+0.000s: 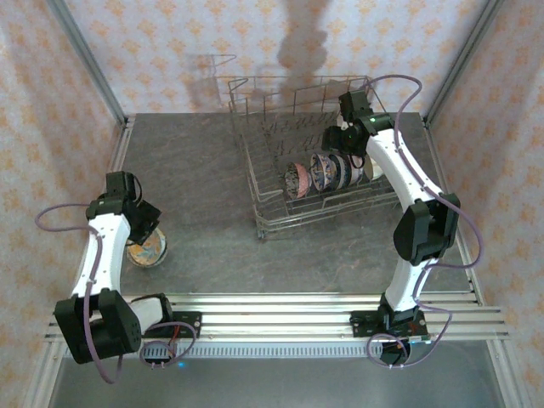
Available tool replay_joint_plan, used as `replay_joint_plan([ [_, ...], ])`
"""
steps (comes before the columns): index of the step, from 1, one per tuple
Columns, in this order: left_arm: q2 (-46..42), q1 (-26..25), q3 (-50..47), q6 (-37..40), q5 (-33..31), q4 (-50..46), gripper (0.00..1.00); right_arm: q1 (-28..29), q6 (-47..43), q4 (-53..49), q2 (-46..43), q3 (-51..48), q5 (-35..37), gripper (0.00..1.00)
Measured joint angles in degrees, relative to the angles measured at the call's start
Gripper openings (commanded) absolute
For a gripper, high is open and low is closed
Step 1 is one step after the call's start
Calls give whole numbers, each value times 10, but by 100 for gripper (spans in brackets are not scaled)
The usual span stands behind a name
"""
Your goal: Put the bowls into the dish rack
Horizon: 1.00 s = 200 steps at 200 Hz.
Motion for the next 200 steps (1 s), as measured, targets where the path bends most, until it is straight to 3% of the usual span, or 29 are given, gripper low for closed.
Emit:
replay_joint_plan([
  [148, -68, -2, 8, -15, 31, -21, 0, 10, 7, 11, 0, 0, -56, 66],
  [200, -86, -43, 32, -57, 28, -19, 0, 16, 7, 11, -7, 0, -66, 66],
])
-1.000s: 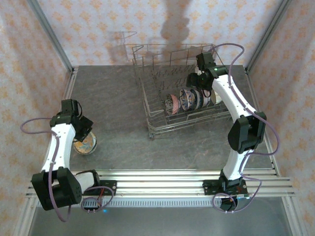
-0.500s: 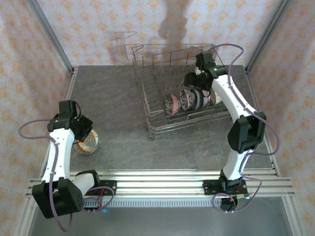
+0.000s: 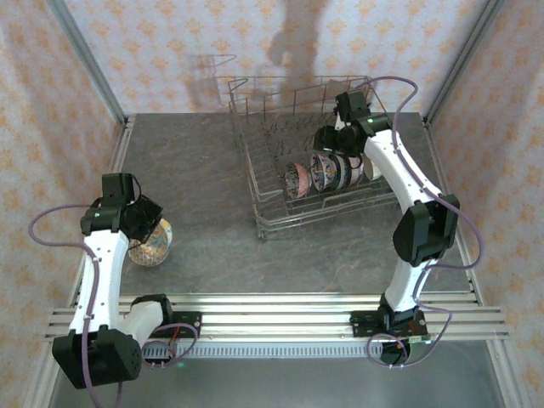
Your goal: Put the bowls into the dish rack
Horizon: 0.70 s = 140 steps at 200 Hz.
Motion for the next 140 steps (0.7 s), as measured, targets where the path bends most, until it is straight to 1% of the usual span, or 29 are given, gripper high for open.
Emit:
replay_joint_plan([
  [36, 2, -40, 41, -36, -9, 14, 0, 17, -10, 6, -19, 0, -7, 65],
  [67, 27, -84, 90, -63, -21, 30, 0, 40, -31, 26, -57, -9, -10, 64],
  [94, 51, -127, 120, -90, -44, 54, 0, 63, -46, 47, -92, -22, -24, 64],
  [117, 92, -166, 161, -107, -63, 66, 0, 87, -54, 66, -102, -22, -34, 64],
  [140, 134, -204, 200, -122, -84, 92, 0, 134, -70, 73, -101, -22, -23, 63],
])
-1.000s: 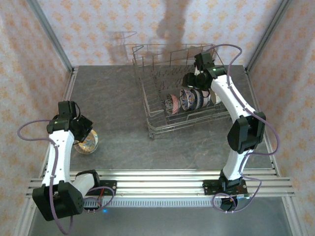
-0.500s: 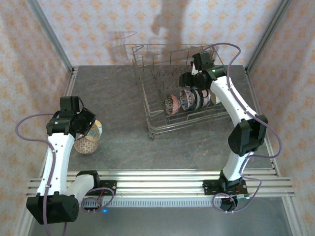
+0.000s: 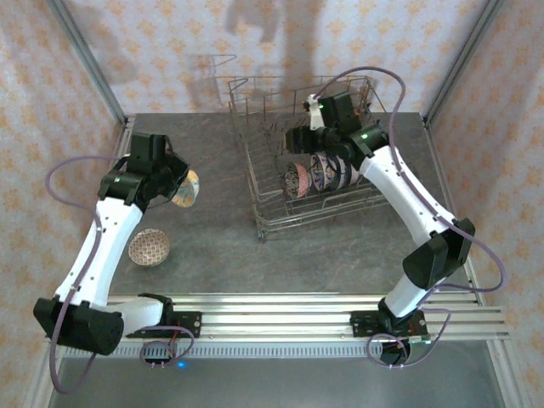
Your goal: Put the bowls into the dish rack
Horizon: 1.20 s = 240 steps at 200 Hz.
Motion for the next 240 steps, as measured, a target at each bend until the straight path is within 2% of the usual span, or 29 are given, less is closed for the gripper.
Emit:
replay_joint_plan([
  [37, 51, -45, 45, -27, -31, 42, 0, 83, -6, 31, 0, -1, 11, 62],
  [93, 116, -84, 137, -57, -57, 75, 0, 143, -9, 79, 37, 8, 36, 60],
  [125, 133, -93, 165, -66, -62, 85, 0, 162, -8, 124, 50, -2, 46, 58],
  [150, 141, -94, 171, -73, -62, 90, 0, 176, -8, 164, 59, -4, 61, 52],
  [210, 154, -96, 184, -80, -61, 91, 0, 186, -3, 246, 98, -4, 141, 50],
  [240, 154, -96, 191, -85, -61, 92, 0, 186, 3, 266, 123, -3, 178, 45],
])
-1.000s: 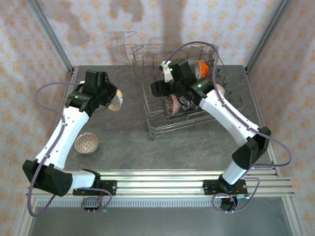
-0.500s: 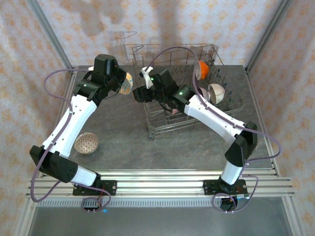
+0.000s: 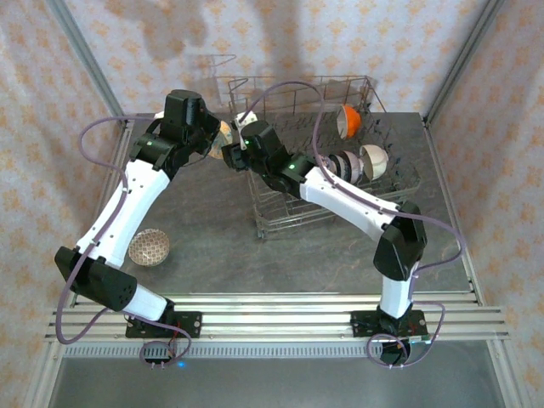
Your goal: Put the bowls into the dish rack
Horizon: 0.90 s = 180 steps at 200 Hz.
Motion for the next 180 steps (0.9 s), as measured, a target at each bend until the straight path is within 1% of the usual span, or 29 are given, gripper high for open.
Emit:
replay_joint_plan([
  [27, 6, 0, 2, -2, 0, 1, 0, 4, 7, 17, 13, 0, 21, 42],
  [66, 9, 0, 14, -2, 0, 2, 0, 6, 11, 43, 16, 0, 44, 41],
  [88, 9, 0, 17, -2, 0, 4, 0, 9, 13, 55, 16, 0, 55, 35],
  [104, 10, 0, 17, -4, 4, 7, 0, 13, 13, 60, 16, -1, 67, 34],
  [154, 15, 0, 20, -6, 12, 7, 0, 29, -10, 97, 16, -19, 129, 26],
  [160, 15, 0, 20, -6, 13, 7, 0, 30, -12, 99, 16, -19, 134, 23],
  [174, 15, 0, 22, -10, 15, 8, 0, 32, -16, 104, 16, -21, 145, 21],
  [180, 15, 0, 23, -11, 17, 8, 0, 32, -18, 107, 16, -22, 150, 18],
])
